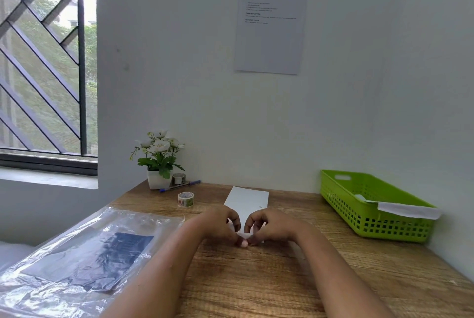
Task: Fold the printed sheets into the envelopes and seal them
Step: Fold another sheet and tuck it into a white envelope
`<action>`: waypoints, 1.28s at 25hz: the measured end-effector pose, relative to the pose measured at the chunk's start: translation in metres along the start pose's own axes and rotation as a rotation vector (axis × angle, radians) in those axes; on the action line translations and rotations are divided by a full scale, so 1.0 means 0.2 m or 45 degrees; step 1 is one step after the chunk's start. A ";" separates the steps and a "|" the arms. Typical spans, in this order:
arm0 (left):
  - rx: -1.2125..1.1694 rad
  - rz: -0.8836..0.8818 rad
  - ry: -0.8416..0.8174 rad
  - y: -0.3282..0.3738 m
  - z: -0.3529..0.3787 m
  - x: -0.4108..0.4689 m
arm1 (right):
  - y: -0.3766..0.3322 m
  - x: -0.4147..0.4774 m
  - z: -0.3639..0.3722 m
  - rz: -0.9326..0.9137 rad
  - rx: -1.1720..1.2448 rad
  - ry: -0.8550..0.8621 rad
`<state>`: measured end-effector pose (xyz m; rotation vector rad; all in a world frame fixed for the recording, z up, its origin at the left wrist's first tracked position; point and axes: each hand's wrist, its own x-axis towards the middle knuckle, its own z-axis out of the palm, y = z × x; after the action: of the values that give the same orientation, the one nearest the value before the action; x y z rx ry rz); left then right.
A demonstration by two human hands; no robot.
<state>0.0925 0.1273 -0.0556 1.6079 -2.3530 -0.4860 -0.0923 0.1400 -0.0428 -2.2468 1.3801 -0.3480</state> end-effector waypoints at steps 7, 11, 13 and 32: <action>-0.057 0.056 0.002 -0.01 -0.02 -0.01 | 0.01 0.03 0.02 0.039 -0.031 0.127; -0.049 0.074 0.029 0.00 0.00 -0.01 | 0.01 0.03 0.02 0.031 -0.081 0.114; -0.051 0.081 0.043 -0.01 0.00 0.00 | 0.01 0.03 0.03 0.038 -0.096 0.131; -0.085 0.061 0.059 -0.02 0.00 0.00 | -0.02 0.02 0.01 0.089 -0.080 0.012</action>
<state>0.0951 0.1257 -0.0575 1.5135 -2.3104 -0.5064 -0.0879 0.1384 -0.0424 -2.2434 1.4893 -0.2953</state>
